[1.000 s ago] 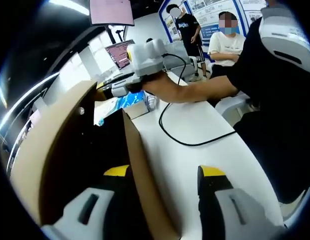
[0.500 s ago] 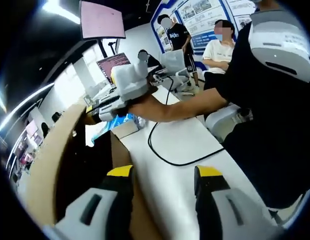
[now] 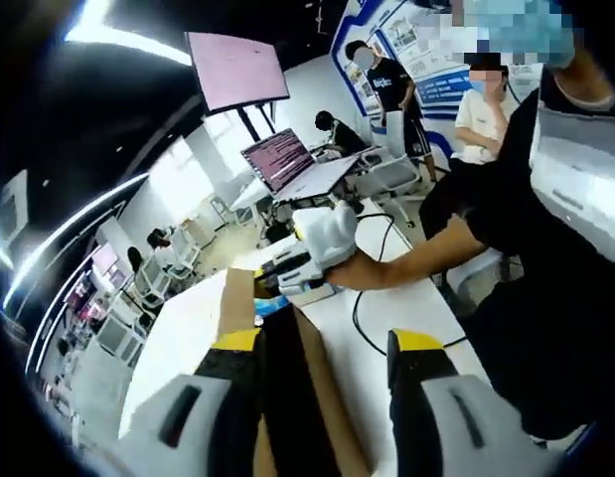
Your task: Operate the shoe box by opening the lid, removing the specified soft item, and placing it in the target area until the item is outside and the box remains undamaged.
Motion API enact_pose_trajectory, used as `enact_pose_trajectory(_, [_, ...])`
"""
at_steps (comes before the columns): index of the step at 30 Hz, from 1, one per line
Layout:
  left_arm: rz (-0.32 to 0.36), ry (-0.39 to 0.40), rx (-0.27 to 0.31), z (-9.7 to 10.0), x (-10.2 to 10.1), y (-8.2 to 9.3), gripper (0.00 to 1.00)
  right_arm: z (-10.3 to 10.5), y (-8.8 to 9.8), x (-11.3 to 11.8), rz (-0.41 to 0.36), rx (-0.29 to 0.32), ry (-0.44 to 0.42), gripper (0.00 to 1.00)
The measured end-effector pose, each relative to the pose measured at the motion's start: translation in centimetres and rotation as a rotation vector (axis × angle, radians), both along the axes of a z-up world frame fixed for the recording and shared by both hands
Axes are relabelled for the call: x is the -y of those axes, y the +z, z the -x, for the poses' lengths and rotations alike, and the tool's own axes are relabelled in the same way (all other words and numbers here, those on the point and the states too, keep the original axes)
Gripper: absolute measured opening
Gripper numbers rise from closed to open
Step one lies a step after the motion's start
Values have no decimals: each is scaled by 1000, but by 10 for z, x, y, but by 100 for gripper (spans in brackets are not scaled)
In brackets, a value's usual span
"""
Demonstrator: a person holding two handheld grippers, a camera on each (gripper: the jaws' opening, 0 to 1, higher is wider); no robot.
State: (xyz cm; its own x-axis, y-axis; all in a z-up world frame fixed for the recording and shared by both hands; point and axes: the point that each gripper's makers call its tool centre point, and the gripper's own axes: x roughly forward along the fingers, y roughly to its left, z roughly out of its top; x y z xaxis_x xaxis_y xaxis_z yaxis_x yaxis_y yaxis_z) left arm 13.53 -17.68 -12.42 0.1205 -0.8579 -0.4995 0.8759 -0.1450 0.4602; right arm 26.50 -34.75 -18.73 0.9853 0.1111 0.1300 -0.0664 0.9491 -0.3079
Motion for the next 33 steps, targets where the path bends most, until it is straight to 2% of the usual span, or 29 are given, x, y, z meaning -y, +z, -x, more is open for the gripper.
enact_pose_trajectory(2, [-20,21,34,-7,-1,4,52,0,0,0,-1,-1,1,0])
enact_pose_trajectory(3, [-44,60,54,-14,-2,8,54,-1,0,0,3,-1,0,0])
enact_pose_trajectory(6, [-75,90,52,-19,0,9,55,-1,-1,1,2,-3,2,0])
enact_pose_trajectory(8, [-159,115,103,-28,-3,1,54,-1,-1,0,3,-5,4,0])
enact_pose_trajectory(12, [-260,186,140,-44,-11,-10,51,-2,-2,0,12,-7,2,0])
enact_pose_trajectory(16, [-295,205,207,-58,-13,-16,49,-1,-2,0,12,-10,4,0])
enact_pose_trajectory(23, [-356,300,225,-79,-22,-35,52,0,-2,0,16,-12,4,1])
enact_pose_trajectory(33, [-346,298,228,-79,-22,-37,45,1,-3,1,22,-13,5,1])
